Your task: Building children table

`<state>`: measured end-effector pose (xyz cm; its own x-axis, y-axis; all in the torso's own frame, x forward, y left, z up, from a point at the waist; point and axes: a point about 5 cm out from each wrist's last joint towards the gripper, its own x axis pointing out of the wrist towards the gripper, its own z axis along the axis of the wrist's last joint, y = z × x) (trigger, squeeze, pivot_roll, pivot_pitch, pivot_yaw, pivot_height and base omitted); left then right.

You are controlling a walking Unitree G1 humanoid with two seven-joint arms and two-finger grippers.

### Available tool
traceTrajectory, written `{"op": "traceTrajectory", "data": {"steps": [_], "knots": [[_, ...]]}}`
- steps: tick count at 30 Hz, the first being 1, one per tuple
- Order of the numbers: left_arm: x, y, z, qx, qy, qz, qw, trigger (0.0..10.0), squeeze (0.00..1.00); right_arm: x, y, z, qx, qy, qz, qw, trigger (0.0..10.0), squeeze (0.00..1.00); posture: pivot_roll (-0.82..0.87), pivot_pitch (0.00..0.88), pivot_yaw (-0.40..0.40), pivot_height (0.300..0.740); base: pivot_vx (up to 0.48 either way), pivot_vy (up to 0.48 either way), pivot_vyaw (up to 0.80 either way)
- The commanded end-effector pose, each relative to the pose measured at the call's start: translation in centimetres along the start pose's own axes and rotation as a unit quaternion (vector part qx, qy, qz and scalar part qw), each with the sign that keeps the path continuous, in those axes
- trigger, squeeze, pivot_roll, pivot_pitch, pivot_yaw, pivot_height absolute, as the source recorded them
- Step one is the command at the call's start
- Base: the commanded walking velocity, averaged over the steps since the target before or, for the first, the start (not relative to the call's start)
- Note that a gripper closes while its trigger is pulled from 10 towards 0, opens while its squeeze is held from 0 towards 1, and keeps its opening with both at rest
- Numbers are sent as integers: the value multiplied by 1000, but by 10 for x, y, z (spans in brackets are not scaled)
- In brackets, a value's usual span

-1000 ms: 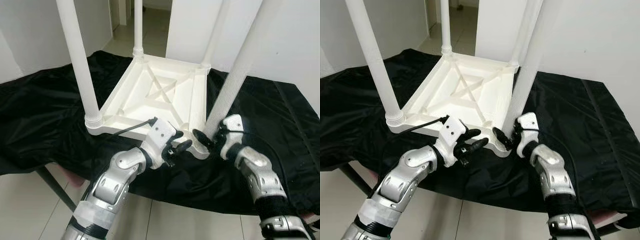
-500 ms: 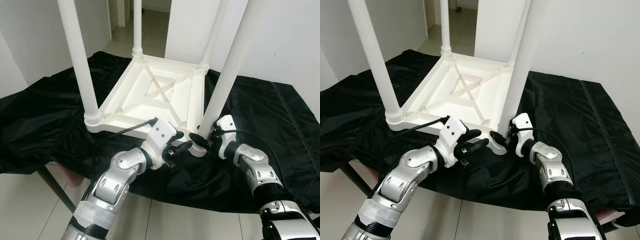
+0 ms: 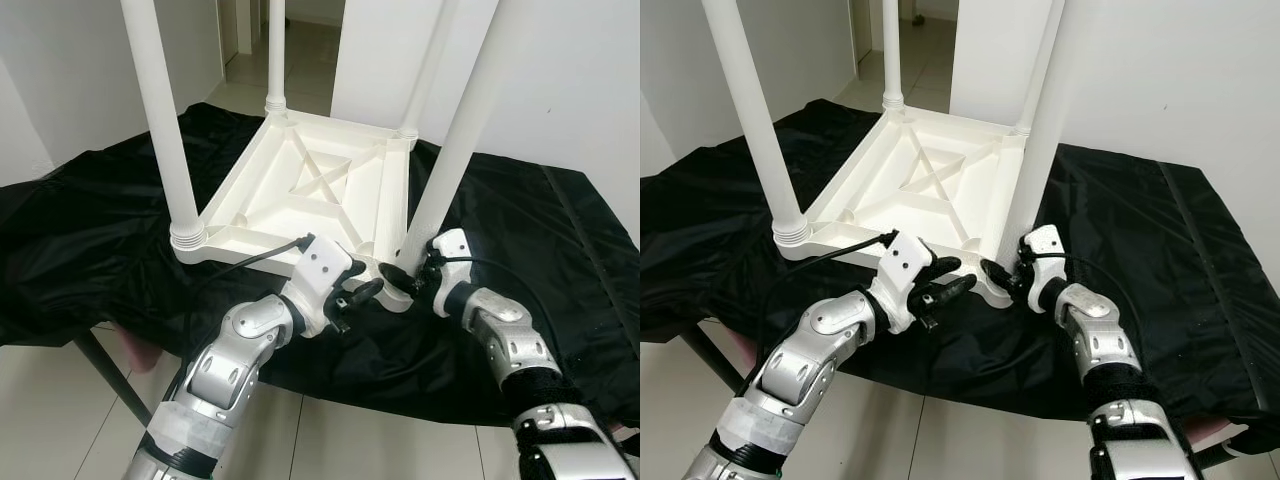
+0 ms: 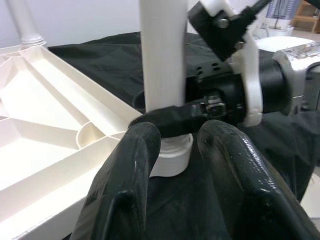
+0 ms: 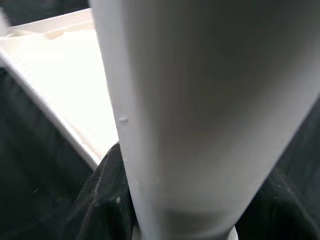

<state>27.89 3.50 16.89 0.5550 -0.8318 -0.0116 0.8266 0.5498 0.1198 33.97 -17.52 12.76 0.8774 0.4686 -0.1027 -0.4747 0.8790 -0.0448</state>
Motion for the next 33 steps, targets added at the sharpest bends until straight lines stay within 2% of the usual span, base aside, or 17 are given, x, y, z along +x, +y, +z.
{"op": "traceTrajectory", "data": {"steps": [1, 3, 5, 10, 12, 15, 16, 17, 18, 22, 25, 26, 27, 33], "knots": [[2, -2, 0, -1, 3, 3, 1000, 10000, 0, 2, 4, 4, 25, -4, -51, 998, 10000, 0, -33, 0, -84, 740, 0, 0, 0], [2, -2, -1, -1, 4, 2, 1000, 10000, 0, 2, 6, 6, 30, -8, -60, 998, 10000, 0, -33, 0, -84, 740, 0, 0, 0], [2, -3, -1, -3, 4, 1, 1000, 10000, 0, 4, 16, 8, 59, -20, -105, 993, 10000, 0, -32, 0, -83, 740, 0, 0, 0], [2, -3, -1, -3, 4, 1, 1000, 10000, 0, 3, 22, 7, 61, -21, -124, 990, 10000, 0, -32, 0, -83, 740, 0, 0, 0], [2, -3, -2, -4, 5, 2, 1000, 10000, 0, 0, 35, 0, 93, -25, -189, 977, 10000, 0, -32, 0, -83, 740, 0, 0, 0], [1, -4, -2, -4, 6, 3, 1000, 10000, 0, -3, 40, -4, 100, -25, -224, 969, 10000, 0, -16, 0, -95, 740, 0, 0, 0], [0, -4, -2, -5, 6, 5, 1000, 10000, 0, -8, 42, -6, 101, -29, -275, 956, 10000, 0, -12, 0, -98, 740, 0, 0, 0], [0, -4, -2, -5, 6, 5, 1000, 10000, 0, -8, 42, -6, 101, -29, -275, 956, 10000, 0, -12, 0, -98, 740, 0, 0, 0], [0, -3, -3, -5, 6, 7, 1000, 10000, 0, -9, 46, -7, 108, -34, -305, 945, 10000, 0, -12, 0, -98, 740, 0, 0, 0], [0, -3, -3, -7, 6, 9, 1000, 10000, 0, -9, 52, -3, 120, -37, -323, 938, 10000, 0, -16, 0, -99, 740, 0, 0, 0], [1, -4, -3, -6, 5, 8, 1000, 10000, 0, -9, 53, 0, 122, -39, -319, 939, 10000, 0, -16, 0, -99, 740, 0, 0, 0], [1, -4, -2, -6, 4, 7, 1000, 10000, 0, -9, 53, 1, 125, -42, -313, 941, 10000, 322, -15, 0, -101, 740, 0, 0, 0], [2, -4, -2, -6, 3, 6, 1000, 10000, 0, -11, 53, 4, 130, -57, -300, 943, 10000, 1000, -14, 0, -102, 740, 0, 0, 0], [2, -5, -2, -6, 2, 6, 1000, 10000, 0, -17, 53, 10, 137, -85, -262, 952, 10000, 1000, -14, 0, -104, 740, 0, 0, 0]]}}
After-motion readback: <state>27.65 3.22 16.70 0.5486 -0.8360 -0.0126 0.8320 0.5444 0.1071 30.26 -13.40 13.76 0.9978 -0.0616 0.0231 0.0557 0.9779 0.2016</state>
